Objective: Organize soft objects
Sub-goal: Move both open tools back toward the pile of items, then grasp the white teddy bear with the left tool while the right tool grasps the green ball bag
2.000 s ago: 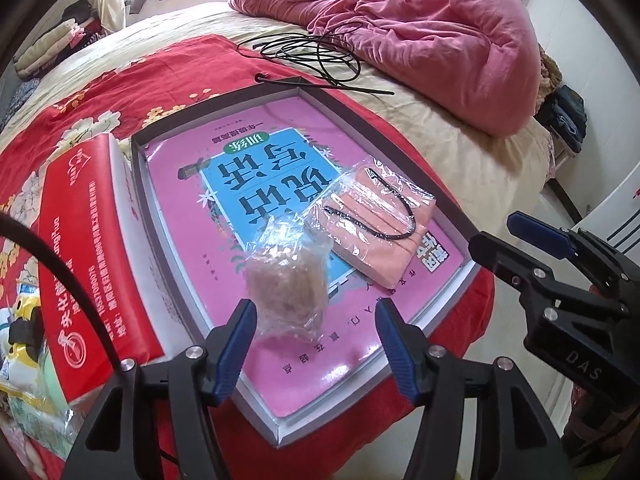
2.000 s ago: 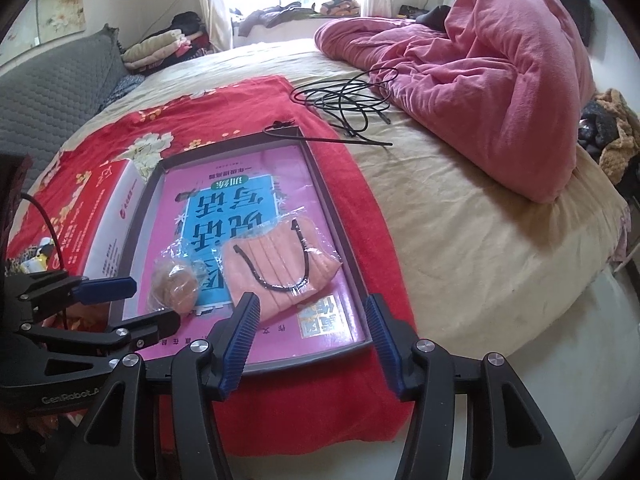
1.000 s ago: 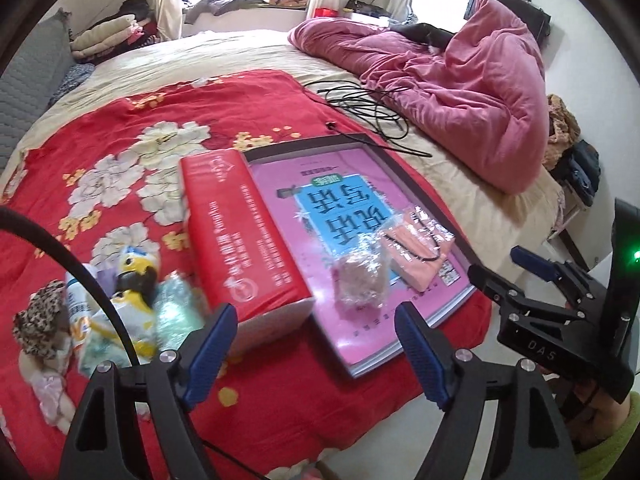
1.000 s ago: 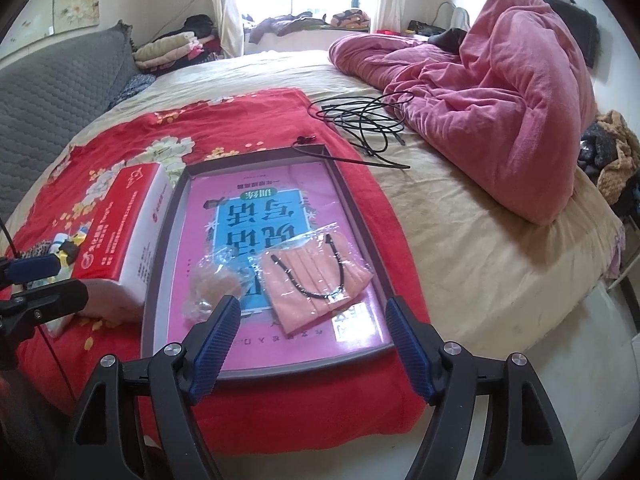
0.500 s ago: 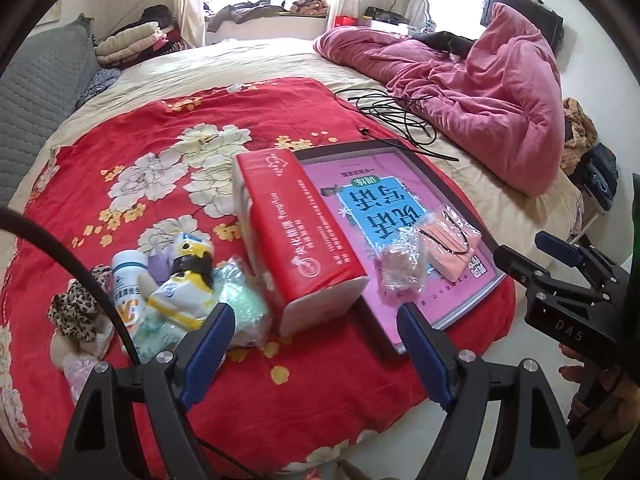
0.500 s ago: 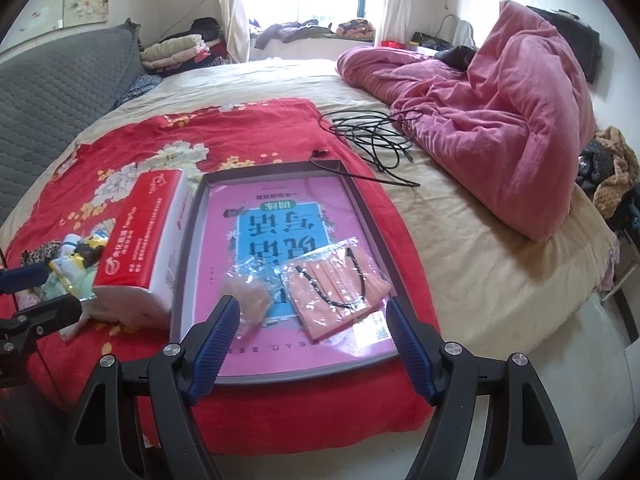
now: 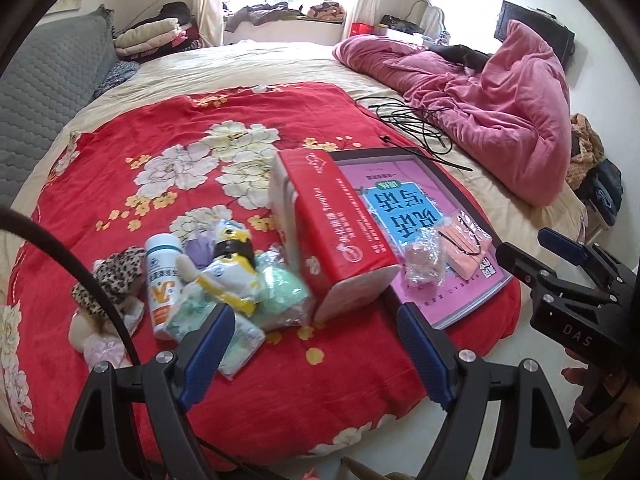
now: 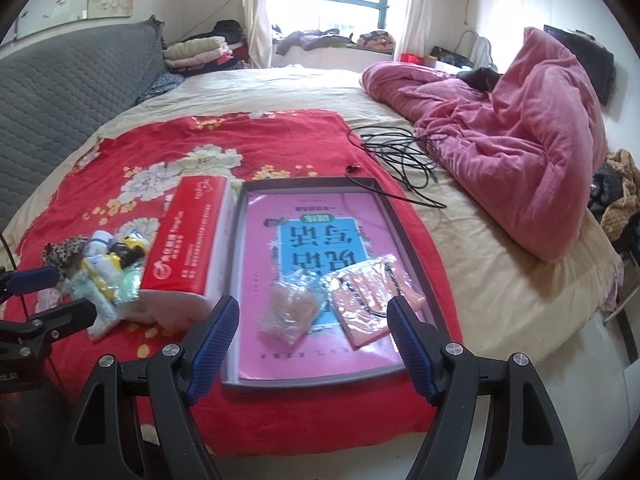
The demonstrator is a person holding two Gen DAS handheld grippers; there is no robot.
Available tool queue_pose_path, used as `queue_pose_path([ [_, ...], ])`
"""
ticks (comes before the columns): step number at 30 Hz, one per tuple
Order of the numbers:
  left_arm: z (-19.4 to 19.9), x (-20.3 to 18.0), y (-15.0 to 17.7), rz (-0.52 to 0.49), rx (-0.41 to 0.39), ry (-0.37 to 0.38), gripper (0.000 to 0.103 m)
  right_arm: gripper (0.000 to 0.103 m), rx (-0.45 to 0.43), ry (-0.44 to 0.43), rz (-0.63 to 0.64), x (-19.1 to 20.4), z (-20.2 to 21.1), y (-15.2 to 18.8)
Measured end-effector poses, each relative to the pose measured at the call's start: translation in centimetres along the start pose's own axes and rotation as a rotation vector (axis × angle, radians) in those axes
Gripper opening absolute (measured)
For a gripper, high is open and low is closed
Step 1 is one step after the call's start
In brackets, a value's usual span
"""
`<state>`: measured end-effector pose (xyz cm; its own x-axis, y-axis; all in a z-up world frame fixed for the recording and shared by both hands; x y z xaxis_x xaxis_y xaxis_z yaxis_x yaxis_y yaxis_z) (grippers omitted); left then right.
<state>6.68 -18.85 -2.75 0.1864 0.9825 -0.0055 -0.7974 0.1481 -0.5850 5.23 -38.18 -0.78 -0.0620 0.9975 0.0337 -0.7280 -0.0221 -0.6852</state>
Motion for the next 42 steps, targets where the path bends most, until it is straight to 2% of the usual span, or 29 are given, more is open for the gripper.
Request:
queue_pose_path([
  [17,1.6,6.6,1.3,0.096,-0.011,-0.037,0.083,0.078,-0.023,-0.065,0.068,6.8,0.4,-1.7],
  [42,4.2,20.2,4.5,0.315,-0.019,-0.127,0.083,0.078,-0.039,-0.160,0.170,15.2,0.1,-3.5],
])
Point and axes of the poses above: each gripper's, at about its wrist camera, not at the fingertips, and z roughly against the way its jaws point, x to its left, y to its underside, the point moved 7 cm from there along -z, roughly the way its jaws point, and after that the axes turned 9 degrees about -y, right-handed, at the moved point
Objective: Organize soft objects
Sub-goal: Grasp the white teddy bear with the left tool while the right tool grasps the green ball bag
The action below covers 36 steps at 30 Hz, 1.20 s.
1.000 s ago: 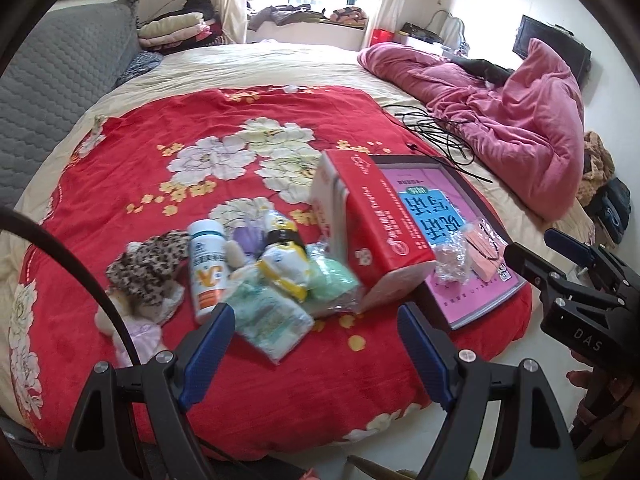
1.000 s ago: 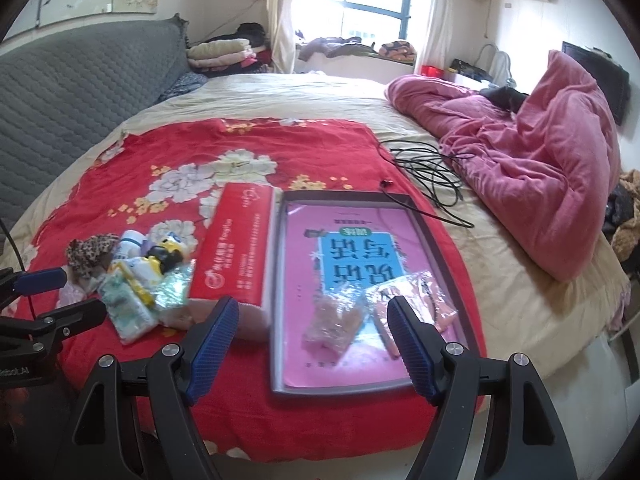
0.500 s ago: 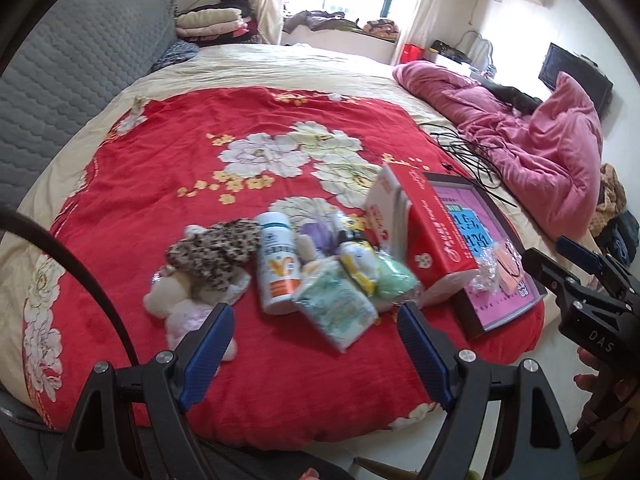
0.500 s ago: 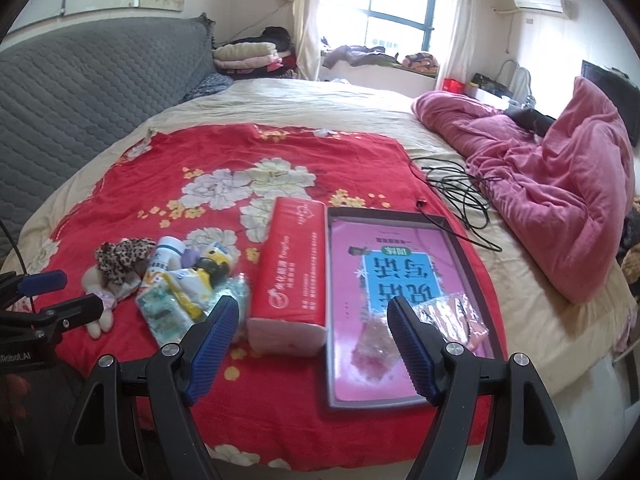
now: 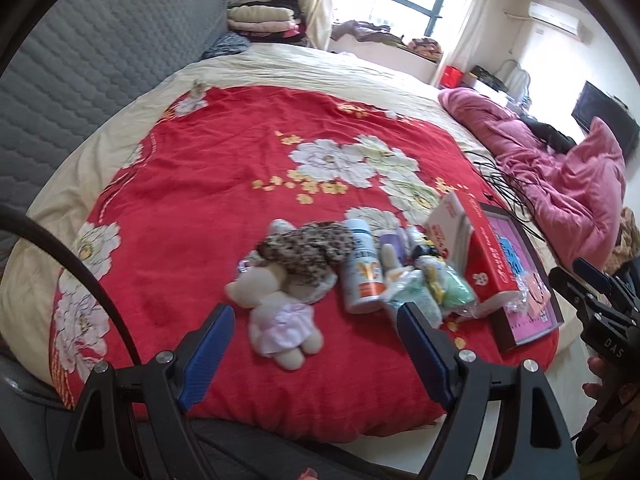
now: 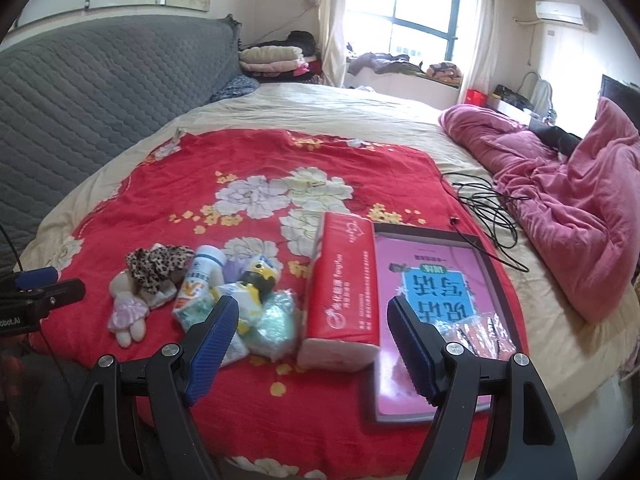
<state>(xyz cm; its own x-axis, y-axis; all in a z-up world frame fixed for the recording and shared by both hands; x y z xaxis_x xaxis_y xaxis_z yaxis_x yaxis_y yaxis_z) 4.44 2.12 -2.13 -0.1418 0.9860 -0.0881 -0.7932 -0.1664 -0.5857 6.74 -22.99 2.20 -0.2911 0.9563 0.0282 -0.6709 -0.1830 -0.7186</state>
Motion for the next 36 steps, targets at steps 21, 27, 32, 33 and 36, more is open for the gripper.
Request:
queue_pose_path([
  [21,-6.0,2.9,4.0,0.078,0.163,-0.004,0.083,0.078,0.112,-0.043,0.099,3.2,-4.3,3.4],
  [27,-8.6,2.1,4.3,0.080,0.214,-0.017,0.083,0.078,0.153,-0.019,0.160,2.8,-5.8,4.5],
  [32,-10.0,2.1,3.9,0.093,0.234,-0.025,0.083,0.078,0.184,0.019,0.266,3.2,-7.2,5.2],
  [33,-10.3,2.2,3.8,0.098,0.236,-0.026,0.083,0.078,0.184,0.025,0.291,3.3,-7.5,5.2],
  [36,-11.0,2.4,3.6,0.115,0.244,-0.022,0.083,0.078,0.195,0.054,0.366,3.8,-8.5,5.1],
])
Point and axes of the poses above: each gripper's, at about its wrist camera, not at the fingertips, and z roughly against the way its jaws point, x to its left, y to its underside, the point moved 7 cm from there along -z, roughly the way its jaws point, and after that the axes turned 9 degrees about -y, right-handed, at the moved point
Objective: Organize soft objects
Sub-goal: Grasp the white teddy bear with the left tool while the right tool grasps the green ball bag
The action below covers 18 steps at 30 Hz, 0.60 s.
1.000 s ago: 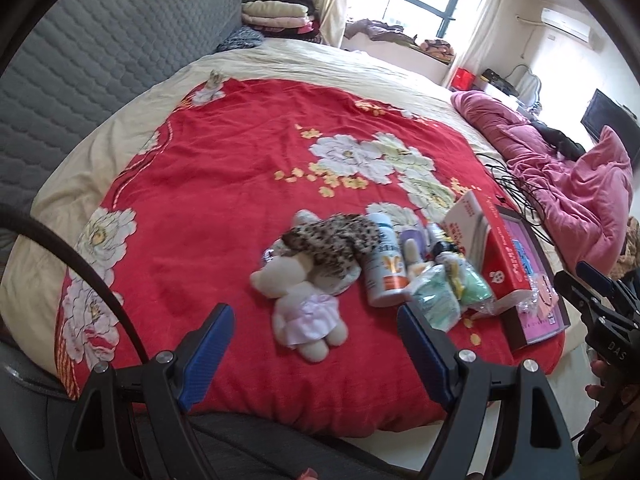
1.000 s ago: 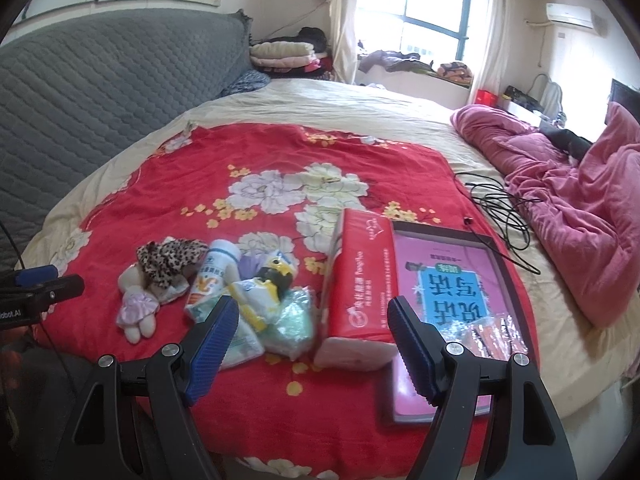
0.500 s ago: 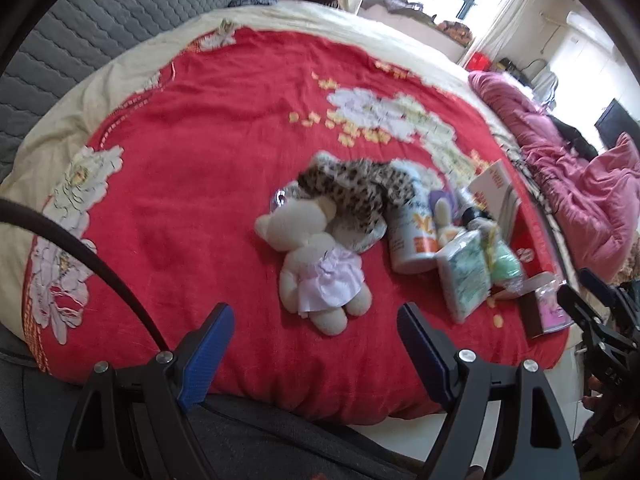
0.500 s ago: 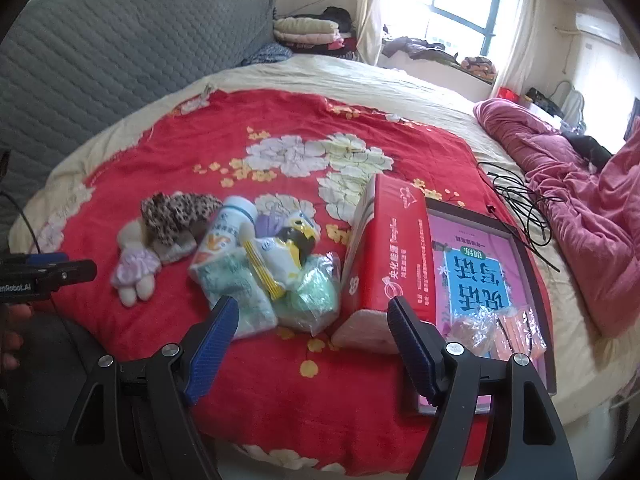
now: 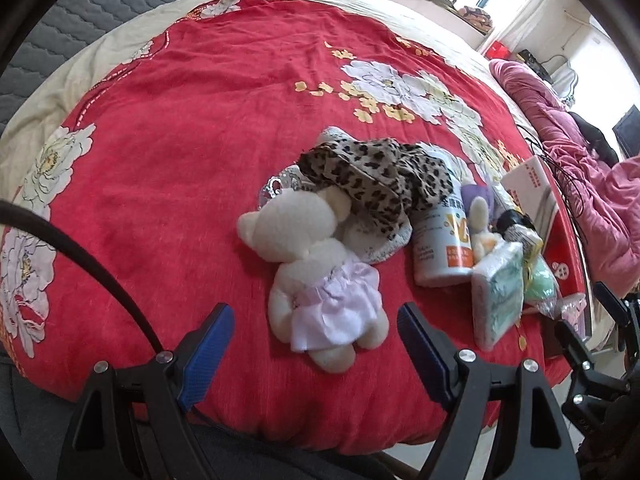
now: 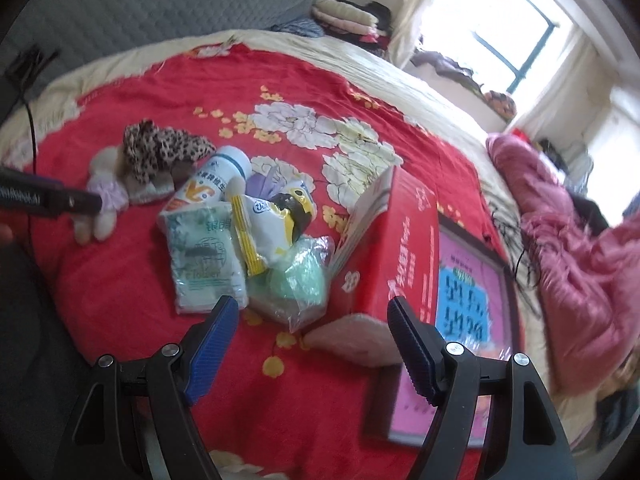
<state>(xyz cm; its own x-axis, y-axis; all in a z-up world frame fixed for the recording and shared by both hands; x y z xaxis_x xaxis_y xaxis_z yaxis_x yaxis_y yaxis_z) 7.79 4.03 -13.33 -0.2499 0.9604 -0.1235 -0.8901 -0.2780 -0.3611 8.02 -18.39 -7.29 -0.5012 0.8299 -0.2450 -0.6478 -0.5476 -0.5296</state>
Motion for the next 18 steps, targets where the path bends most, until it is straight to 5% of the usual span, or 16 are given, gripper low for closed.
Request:
queue_pose_path([
  [13,-1.8,0.6,-0.7,0.029,0.032,0.019,0.083,0.078,0.103,0.089,0.226,0.7,-5.3,-1.2],
  [16,-2.3,0.6,-0.9,0.034,0.038,0.020,0.083,0.070,0.118,0.084,0.243,0.8,-6.1,-1.5],
  [18,-2.5,0.6,-0.9,0.040,0.045,0.020,0.083,0.053,0.137,0.063,0.242,0.9,-6.6,-1.5],
])
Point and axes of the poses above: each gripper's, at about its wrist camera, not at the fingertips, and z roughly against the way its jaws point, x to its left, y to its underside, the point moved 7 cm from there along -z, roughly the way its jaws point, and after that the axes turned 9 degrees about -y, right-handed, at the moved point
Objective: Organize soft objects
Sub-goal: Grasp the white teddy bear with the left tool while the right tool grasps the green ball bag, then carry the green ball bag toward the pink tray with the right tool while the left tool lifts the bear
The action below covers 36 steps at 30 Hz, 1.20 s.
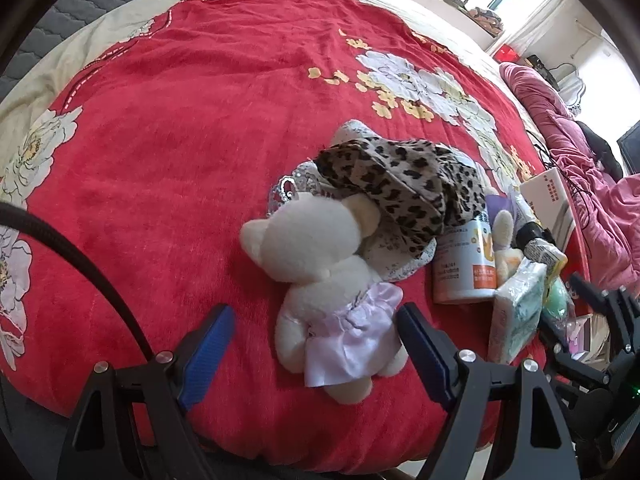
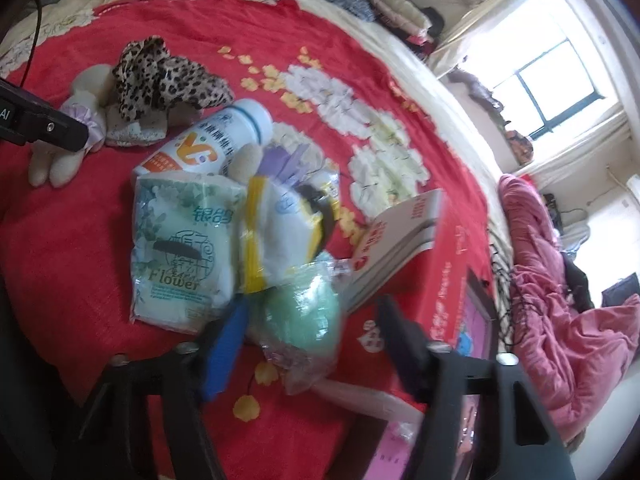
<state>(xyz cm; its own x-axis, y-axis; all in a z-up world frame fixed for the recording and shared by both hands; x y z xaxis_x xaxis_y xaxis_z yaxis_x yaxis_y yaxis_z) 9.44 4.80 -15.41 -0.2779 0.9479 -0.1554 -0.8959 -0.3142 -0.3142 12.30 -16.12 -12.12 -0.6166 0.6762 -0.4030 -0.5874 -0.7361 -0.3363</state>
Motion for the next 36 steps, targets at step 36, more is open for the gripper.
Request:
queue_pose_path([
  [36,6.8,-2.8,0.3,-0.070,-0.115,0.047,0.044,0.039,-0.202,-0.253,-0.418,-3.1,6.8,1.0],
])
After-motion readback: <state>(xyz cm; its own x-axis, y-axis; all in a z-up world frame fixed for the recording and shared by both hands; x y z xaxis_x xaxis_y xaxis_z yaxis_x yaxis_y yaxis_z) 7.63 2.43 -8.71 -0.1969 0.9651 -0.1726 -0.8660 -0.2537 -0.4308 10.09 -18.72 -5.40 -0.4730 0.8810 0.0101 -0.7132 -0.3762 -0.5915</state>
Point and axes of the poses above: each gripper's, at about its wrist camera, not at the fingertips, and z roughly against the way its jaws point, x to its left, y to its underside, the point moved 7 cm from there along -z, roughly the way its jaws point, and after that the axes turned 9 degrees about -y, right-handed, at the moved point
